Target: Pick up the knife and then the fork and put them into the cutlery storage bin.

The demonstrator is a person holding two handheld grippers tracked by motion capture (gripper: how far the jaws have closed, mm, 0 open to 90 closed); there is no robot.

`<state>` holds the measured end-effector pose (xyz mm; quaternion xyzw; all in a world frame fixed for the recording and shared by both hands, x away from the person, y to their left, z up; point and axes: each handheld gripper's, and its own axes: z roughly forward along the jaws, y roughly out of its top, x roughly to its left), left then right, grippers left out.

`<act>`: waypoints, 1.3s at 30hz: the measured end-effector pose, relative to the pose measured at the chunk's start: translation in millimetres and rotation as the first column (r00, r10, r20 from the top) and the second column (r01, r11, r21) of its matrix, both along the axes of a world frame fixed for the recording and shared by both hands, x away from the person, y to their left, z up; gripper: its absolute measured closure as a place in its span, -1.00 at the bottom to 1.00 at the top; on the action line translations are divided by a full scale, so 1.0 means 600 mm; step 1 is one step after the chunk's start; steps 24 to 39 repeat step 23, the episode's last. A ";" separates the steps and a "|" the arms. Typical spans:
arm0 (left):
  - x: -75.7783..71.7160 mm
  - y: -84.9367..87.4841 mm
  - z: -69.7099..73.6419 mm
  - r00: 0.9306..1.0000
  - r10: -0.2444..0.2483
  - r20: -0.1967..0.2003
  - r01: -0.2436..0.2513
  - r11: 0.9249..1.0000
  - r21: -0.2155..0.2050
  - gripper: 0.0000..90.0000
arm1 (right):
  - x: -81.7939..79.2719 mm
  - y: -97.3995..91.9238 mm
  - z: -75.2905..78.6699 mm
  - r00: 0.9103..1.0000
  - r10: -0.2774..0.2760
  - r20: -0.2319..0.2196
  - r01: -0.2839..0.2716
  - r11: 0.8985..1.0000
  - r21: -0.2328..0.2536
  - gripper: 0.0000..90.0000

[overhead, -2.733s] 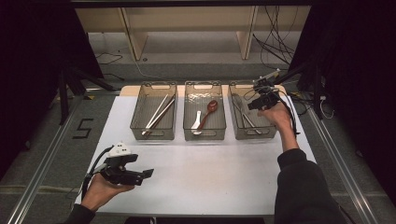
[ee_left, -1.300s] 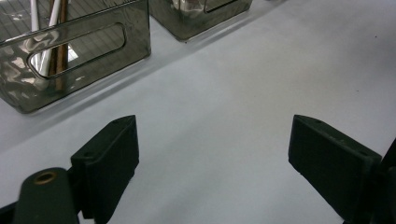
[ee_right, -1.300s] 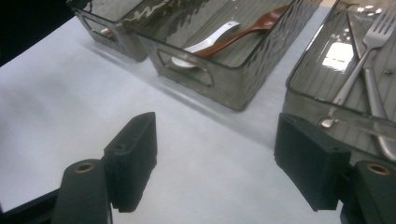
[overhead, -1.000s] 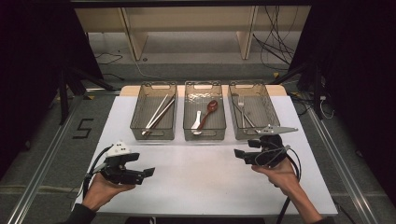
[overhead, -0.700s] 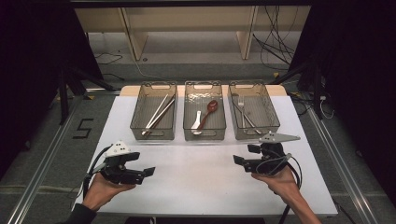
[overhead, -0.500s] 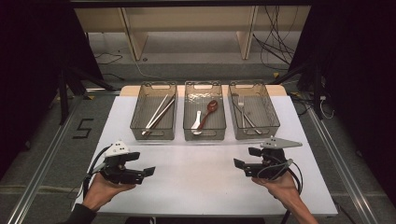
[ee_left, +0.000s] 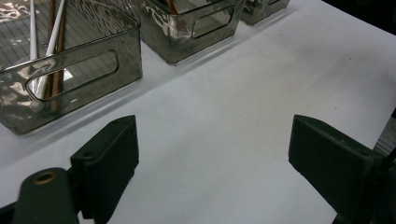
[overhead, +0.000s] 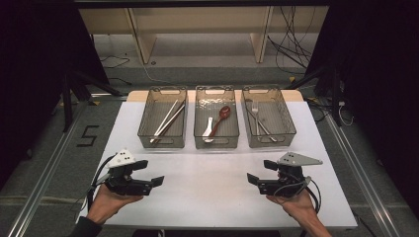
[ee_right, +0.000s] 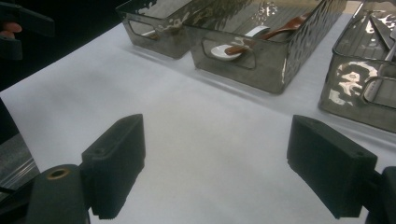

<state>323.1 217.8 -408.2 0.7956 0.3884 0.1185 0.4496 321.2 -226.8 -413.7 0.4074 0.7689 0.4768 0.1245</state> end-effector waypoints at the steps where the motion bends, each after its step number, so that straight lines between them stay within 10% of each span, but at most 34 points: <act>1: 0.000 0.000 0.000 1.000 -0.001 0.002 0.001 1.000 0.001 -0.65 | 0.000 -0.001 -0.001 1.000 -0.001 0.002 0.001 1.000 0.003 -0.55; 39: 0.003 -0.001 -0.003 1.000 -0.009 -0.004 0.009 1.000 -0.004 -0.68 | 0.001 0.002 0.000 1.000 0.005 0.015 -0.005 1.000 0.000 -0.58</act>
